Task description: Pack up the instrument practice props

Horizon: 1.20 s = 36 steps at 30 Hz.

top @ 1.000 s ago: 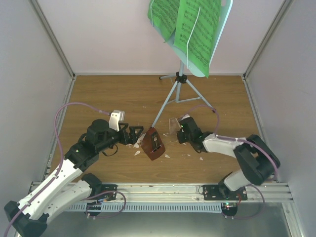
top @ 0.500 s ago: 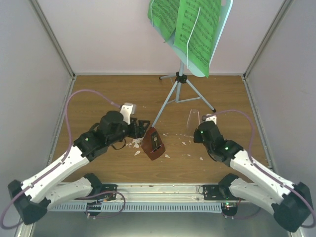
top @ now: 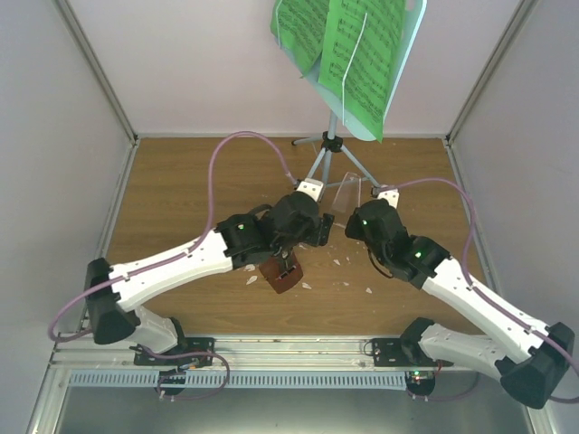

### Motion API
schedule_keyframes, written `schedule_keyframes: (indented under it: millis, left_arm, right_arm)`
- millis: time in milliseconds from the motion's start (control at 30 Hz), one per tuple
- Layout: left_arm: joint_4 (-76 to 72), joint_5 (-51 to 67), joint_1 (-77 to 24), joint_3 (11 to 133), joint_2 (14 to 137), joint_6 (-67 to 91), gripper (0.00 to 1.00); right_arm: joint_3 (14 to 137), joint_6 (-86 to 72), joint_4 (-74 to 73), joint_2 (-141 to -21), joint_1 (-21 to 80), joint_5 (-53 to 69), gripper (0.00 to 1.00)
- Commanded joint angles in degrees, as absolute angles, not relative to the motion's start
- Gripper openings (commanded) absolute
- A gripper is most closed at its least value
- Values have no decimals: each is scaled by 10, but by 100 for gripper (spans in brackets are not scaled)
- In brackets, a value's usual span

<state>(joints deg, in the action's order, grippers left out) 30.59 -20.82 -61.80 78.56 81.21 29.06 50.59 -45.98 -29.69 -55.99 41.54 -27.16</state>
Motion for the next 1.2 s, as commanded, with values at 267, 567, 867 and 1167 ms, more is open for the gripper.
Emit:
schedule_keyframes:
  millis: [267, 567, 867, 1167]
  left_arm:
    - [317, -164, -593, 849, 895, 272, 55]
    - [329, -189, -593, 859, 911, 259, 41]
    - [331, -203, -594, 868, 928, 248, 33]
    - [329, -212, -594, 871, 936, 244, 28]
  right_arm:
    - [541, -506, -312, -588, 440, -284, 0]
    - [538, -502, -307, -603, 440, -277, 0]
    - [535, -498, -300, -606, 440, -265, 1]
    - [530, -497, -296, -606, 440, -258, 0]
